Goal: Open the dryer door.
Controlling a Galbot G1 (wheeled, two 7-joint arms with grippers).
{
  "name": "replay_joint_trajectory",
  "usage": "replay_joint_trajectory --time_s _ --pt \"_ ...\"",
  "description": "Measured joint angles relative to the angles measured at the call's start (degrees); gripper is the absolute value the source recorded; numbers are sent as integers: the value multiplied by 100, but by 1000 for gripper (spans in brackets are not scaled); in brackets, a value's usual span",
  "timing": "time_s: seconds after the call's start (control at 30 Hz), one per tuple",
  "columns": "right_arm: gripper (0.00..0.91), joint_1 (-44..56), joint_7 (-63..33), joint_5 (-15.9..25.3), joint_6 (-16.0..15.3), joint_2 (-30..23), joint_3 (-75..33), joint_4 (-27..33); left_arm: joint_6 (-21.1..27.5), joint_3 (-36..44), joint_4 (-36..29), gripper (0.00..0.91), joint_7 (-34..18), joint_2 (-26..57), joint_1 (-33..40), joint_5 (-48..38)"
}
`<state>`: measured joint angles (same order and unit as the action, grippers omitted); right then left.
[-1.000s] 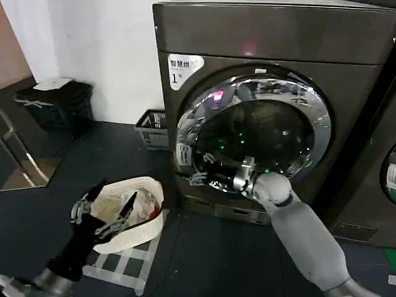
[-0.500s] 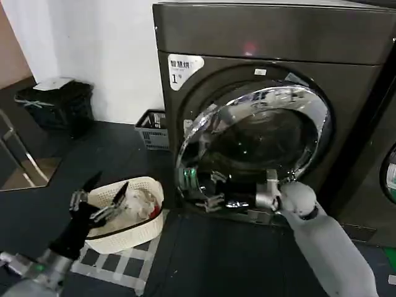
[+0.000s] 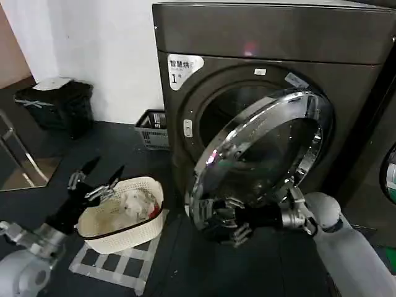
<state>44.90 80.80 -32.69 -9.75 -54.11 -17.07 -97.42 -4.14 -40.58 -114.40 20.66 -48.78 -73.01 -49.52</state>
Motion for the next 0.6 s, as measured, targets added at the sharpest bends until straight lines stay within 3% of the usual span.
replay_joint_trajectory --time_s 0.27,0.6 --pt "907 303 257 -56 230 227 -416 -94 -184 785 566 907 238 664 772 -277" --pt "907 768 292 -170 426 502 -982 -291 -321 2094 1059 907 431 745 1583 -422"
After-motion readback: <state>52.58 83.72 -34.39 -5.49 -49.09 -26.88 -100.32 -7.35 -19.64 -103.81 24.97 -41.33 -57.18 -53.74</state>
